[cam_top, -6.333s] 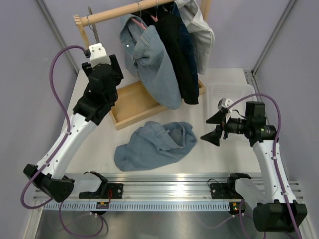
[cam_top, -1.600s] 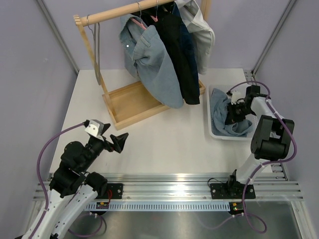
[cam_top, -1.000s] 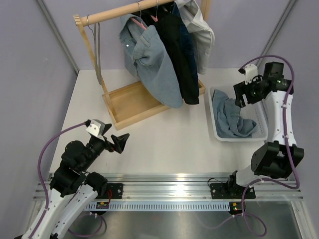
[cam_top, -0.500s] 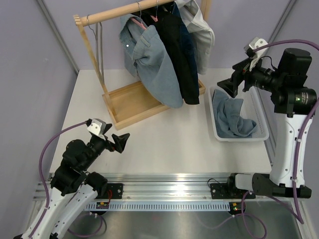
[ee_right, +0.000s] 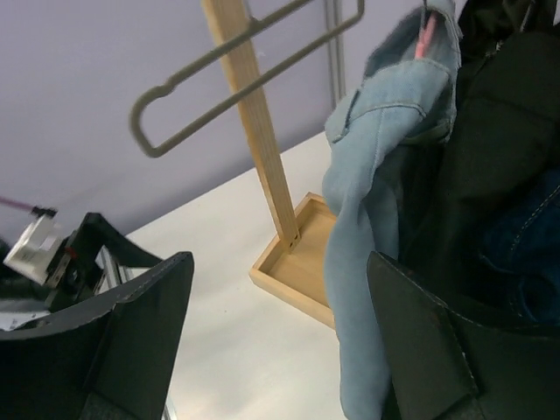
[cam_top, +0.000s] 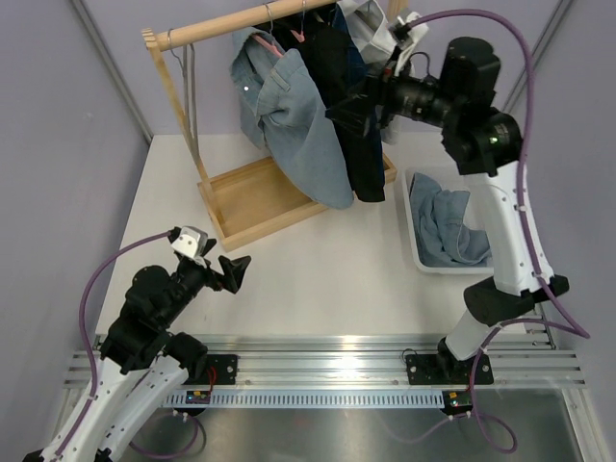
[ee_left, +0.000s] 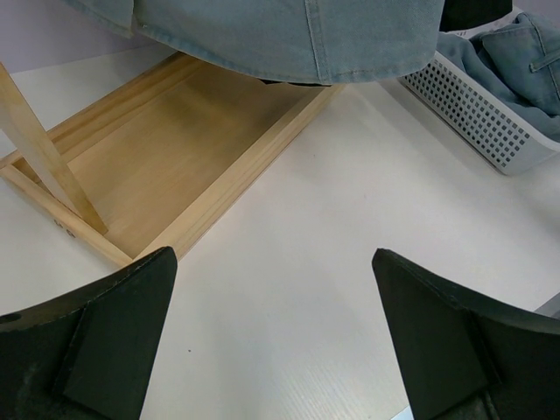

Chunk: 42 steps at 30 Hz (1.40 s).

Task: Remove the skirt from the hanger
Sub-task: Place the skirt in the bin, then pick up the hanger from the clothesline.

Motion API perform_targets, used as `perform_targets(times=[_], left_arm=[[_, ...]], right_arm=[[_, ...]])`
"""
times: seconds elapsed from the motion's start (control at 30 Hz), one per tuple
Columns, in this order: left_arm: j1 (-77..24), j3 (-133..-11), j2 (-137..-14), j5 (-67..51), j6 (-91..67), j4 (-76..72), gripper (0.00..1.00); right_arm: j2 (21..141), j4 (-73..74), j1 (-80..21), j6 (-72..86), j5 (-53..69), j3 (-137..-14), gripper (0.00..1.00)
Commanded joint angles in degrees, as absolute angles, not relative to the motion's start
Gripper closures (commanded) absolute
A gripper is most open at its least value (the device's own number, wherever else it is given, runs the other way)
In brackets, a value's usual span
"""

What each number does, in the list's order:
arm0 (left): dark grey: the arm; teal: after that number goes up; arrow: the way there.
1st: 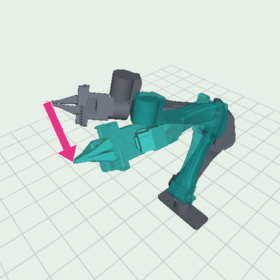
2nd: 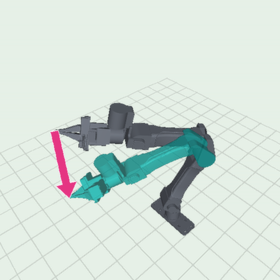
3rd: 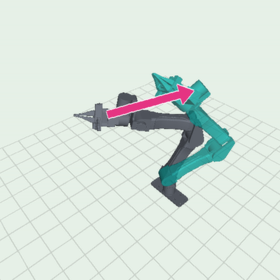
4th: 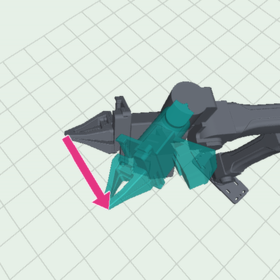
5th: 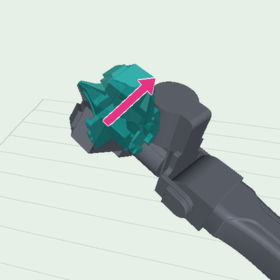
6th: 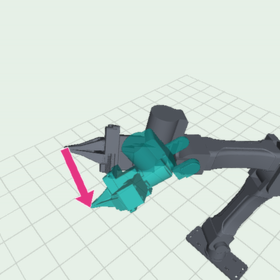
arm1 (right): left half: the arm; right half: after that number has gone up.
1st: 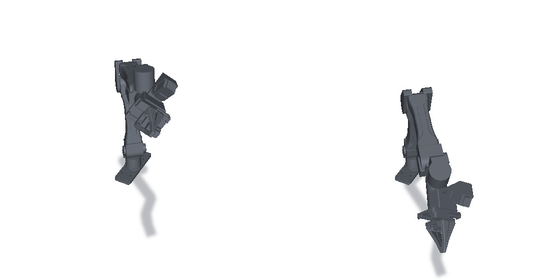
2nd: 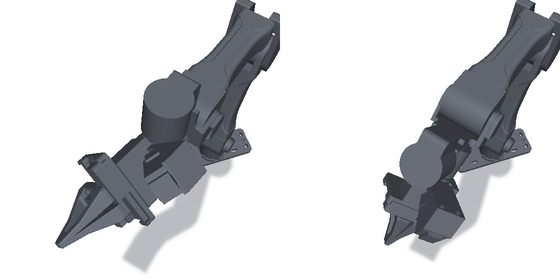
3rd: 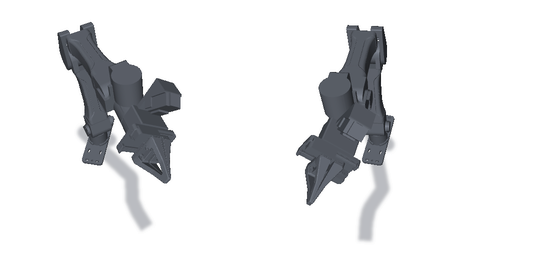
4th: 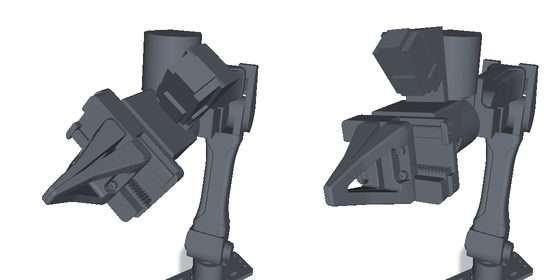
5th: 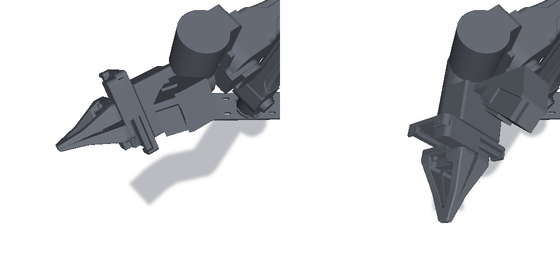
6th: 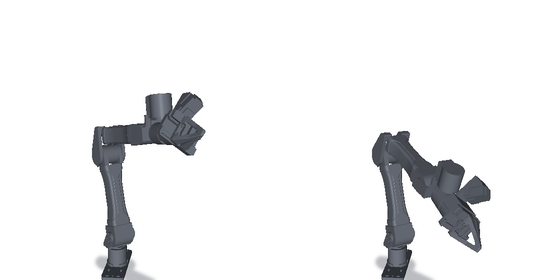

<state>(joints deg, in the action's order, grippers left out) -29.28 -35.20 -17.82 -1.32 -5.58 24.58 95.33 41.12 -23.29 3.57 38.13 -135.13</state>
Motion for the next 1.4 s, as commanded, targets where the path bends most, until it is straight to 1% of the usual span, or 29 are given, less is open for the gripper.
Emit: perform_targets(times=[0.0,0.1,0.13,0.17,0.27,0.33,0.37,0.47,0.57,0.73,0.9,1.07,1.23,1.3,1.37], left_arm=[[-29.09,-36.56,-18.54,-0.26,-5.19,23.99,0.01],[-29.0,-36.56,-18.89,-0.18,-4.92,24.08,0.01],[-29.09,-36.65,-18.98,-0.26,-4.92,24.08,0.01],[-29.0,-36.65,-19.16,-0.26,-4.83,24.08,0.01],[-29.09,-36.65,-19.25,-0.26,-4.83,24.17,0.01],[-29.0,-36.65,-19.25,-0.44,-4.83,24.17,0.01],[-29.09,-36.74,-19.16,-0.53,-4.83,24.17,0.01],[-29.0,-36.65,-18.9,-0.79,-4.75,24.0,0.01],[-29.0,-36.65,-18.9,-1.05,-4.83,23.91,0.01],[-29.0,-36.65,-18.98,-1.58,-4.83,23.91,0.01],[-29.0,-36.74,-19.34,-1.93,-4.83,23.91,0.01],[-29.0,-36.83,-19.51,-2.46,-4.75,23.91,0.01],[-29.0,-36.83,-19.34,-2.64,-4.75,23.91,0.01],[-29.09,-36.83,-19.34,-2.64,-4.66,23.91,0.01],[-29.09,-36.83,-19.25,-2.64,-4.66,23.91,0.01]], right_arm=[[97.91,36.93,-28.28,9.49,24.27,-137.03,0.13],[99.22,32.79,-31.1,10.98,20.75,-136.41,0.21],[100.01,32.0,-31.81,11.33,19.26,-136.41,0.25],[100.45,30.6,-32.43,11.51,15.42,-136.67,0.28],[101.86,28.14,-34.71,10.9,8.9,-137.11,0.32],[103.09,26.99,-35.85,9.67,6.78,-137.81,0.35],[103.44,26.72,-36.38,8.97,3.46,-138.07,0.36],[105.02,25.84,-37.7,6.07,0.36,-139.3,0.35],[107.13,25.67,-37.79,5.89,0.18,-140.36,0.35],[110.73,24.0,-38.23,7.12,-4.74,-142.73,0.34],[112.41,22.94,-38.76,8.17,-6.51,-143.88,0.36],[113.73,22.5,-38.76,9.05,-6.59,-144.14,0.4],[115.22,22.67,-38.76,9.75,-6.51,-144.67,0.45],[115.92,22.94,-38.76,10.02,-6.33,-144.67,0.5],[116.28,23.55,-38.67,9.93,-6.15,-144.58,0.51]])
